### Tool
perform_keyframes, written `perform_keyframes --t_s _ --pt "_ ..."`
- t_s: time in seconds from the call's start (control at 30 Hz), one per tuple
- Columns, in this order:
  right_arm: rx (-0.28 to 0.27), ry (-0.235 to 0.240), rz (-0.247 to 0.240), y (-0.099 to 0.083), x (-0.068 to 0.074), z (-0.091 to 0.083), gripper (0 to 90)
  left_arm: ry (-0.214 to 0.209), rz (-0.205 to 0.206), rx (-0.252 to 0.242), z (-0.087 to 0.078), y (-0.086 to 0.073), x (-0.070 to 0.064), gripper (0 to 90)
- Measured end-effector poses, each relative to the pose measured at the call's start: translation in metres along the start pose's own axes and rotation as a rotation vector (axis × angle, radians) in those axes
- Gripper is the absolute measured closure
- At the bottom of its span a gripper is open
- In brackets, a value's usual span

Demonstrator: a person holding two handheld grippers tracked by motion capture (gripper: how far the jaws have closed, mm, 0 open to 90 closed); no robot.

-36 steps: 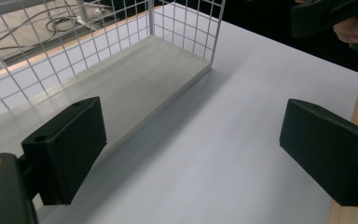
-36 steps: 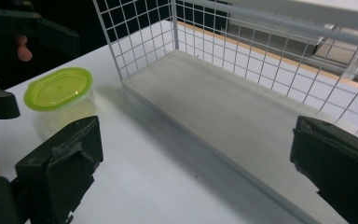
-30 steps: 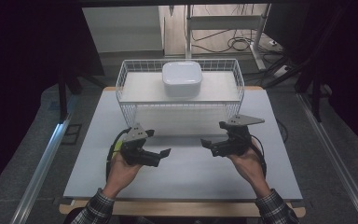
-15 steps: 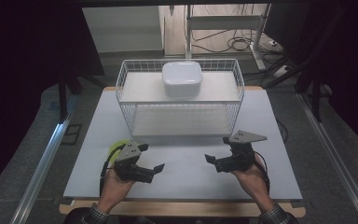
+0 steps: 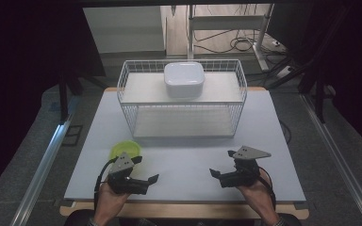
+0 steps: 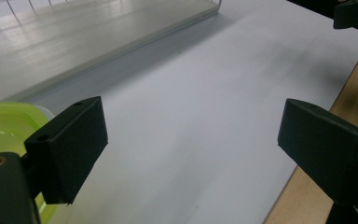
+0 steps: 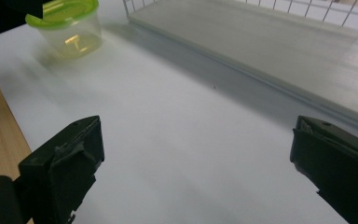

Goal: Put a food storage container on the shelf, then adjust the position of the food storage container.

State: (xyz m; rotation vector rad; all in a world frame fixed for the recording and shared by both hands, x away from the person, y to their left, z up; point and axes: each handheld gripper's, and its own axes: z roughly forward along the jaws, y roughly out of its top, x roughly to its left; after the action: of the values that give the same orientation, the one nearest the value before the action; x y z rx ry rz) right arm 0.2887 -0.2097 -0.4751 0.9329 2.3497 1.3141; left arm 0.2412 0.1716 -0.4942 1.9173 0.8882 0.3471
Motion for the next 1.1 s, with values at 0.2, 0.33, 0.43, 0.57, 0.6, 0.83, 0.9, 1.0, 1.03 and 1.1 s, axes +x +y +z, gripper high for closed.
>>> perform_keyframes --t_s 0.2,0.33,0.43,0.57,0.6,0.83,0.9,1.0,1.03,1.1 --pt "0.038 0.003 0.023 -0.012 -0.001 -0.001 3.6 0.007 0.024 0.042 0.005 -0.005 -0.002 7.5" --pt "0.044 0.000 0.031 -0.014 -0.002 -0.001 3.9 0.004 0.046 0.044 0.006 -0.006 -0.003 7.4" --pt "0.045 -0.001 0.038 -0.015 -0.003 -0.001 4.2 0.031 0.069 0.046 0.004 -0.003 -0.003 10.4" --pt "0.064 0.000 0.038 -0.016 -0.002 0.003 4.7 0.074 0.080 0.057 -0.001 -0.002 0.002 28.7" --pt "0.064 0.000 0.038 -0.016 -0.002 0.003 4.7 0.074 0.080 0.057 -0.001 -0.002 0.002 34.4" --pt "0.081 0.002 0.038 -0.017 -0.002 0.006 5.6 0.087 -0.018 -0.007 -0.022 -0.001 0.034 78.1" --pt "0.083 0.006 0.040 -0.017 -0.001 0.007 5.8 0.092 -0.047 -0.025 -0.029 -0.004 0.044 87.8" --pt "0.088 0.008 0.040 -0.017 -0.001 0.008 6.0 0.129 -0.070 -0.036 -0.037 -0.007 0.054 90.0" --pt "0.091 0.010 0.037 -0.017 -0.001 0.009 6.2 0.166 -0.080 -0.042 -0.043 -0.010 0.060 90.0" --pt "0.097 0.012 0.035 -0.018 -0.001 0.009 6.6 0.211 -0.093 -0.046 -0.049 -0.013 0.068 90.0"
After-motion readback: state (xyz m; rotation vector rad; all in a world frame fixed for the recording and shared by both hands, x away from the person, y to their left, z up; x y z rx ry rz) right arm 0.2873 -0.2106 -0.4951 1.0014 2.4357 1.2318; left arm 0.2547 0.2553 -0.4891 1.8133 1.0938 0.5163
